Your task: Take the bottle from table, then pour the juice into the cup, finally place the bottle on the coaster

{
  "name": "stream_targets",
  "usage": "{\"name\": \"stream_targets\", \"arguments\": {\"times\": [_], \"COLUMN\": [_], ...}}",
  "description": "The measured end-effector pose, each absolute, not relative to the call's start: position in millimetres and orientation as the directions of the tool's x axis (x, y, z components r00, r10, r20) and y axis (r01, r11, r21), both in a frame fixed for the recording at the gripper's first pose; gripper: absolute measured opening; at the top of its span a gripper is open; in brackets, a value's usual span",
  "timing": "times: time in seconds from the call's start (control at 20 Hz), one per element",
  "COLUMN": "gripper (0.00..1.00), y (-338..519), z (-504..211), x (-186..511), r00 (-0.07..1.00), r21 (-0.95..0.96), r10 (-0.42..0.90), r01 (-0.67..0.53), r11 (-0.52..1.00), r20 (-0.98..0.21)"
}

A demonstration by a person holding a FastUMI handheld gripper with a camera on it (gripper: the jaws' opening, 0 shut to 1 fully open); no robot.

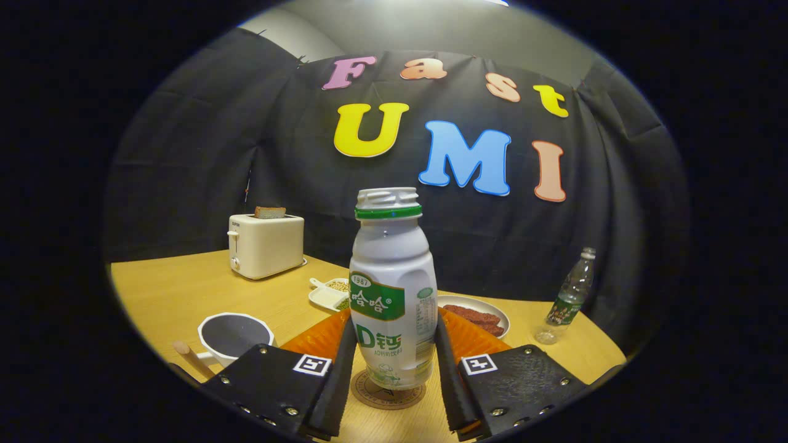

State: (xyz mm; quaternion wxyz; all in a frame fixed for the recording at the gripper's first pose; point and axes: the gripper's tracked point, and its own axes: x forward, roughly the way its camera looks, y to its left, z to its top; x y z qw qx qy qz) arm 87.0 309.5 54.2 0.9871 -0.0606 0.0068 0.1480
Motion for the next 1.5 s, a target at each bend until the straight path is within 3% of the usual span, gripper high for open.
{"name": "stream_targets", "arguments": {"times": [0.4, 0.7, 0.9, 1.05, 1.5], "gripper": [0.62, 0.62, 0.72, 0.98, 0.97], "y": [299.7, 297.8, 299.0, 297.3, 276.5], "z": [9.6, 9.0, 10.8, 31.3, 110.2], "x": [101.1, 100.7, 96.8, 92.9, 48.2], "r00": [0.944, 0.943, 0.939, 0.947, 0.953], "r21": [0.025, 0.05, 0.035, 0.017, -0.068], "r10": [0.305, 0.313, 0.329, 0.321, 0.27], "r01": [-0.305, -0.309, -0.327, -0.32, -0.262], "r11": [0.952, 0.95, 0.944, 0.947, 0.963], "r20": [-0.128, -0.11, -0.098, -0.032, 0.142]}}
